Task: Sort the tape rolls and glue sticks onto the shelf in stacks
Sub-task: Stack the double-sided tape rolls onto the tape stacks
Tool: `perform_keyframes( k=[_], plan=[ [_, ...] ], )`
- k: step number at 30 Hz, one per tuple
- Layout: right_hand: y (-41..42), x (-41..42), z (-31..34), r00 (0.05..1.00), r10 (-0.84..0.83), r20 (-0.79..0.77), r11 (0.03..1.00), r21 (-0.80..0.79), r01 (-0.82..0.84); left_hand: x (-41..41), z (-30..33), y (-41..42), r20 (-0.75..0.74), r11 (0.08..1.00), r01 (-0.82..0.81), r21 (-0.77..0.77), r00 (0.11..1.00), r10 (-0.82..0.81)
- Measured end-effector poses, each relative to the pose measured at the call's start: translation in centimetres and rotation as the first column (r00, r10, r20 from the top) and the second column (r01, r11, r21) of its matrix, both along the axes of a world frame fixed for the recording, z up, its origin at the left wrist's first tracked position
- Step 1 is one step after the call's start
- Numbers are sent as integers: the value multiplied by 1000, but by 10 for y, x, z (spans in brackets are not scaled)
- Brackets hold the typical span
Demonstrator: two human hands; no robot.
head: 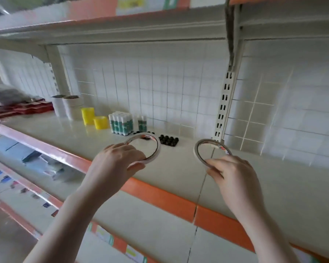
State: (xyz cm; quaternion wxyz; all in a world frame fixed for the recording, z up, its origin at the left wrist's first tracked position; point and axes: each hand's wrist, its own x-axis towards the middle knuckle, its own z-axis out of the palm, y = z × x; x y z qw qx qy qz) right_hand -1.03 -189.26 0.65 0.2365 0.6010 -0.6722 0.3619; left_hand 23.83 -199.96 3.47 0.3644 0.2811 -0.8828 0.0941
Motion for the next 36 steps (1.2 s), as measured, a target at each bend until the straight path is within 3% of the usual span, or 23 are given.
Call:
perform_keyframes(
  k=[15, 24, 32, 36],
  plan=[
    [-253, 176, 8, 992, 127, -11, 991, 50, -126, 188, -11, -233, 37, 990, -126, 64, 992, 123],
    [-396, 266, 54, 982, 186, -20, 981, 59, -185, 291, 28, -370, 23, 988, -156, -10, 988, 156],
    [-506, 336, 59, 989, 148, 28, 976, 156, -150, 354, 33, -500, 22, 994, -103, -24, 994, 103],
    [-553, 364, 67, 995, 83, 48, 977, 193, -91, 370, 36, -561, 62, 999, 4, -38, 998, -2]
  ],
)
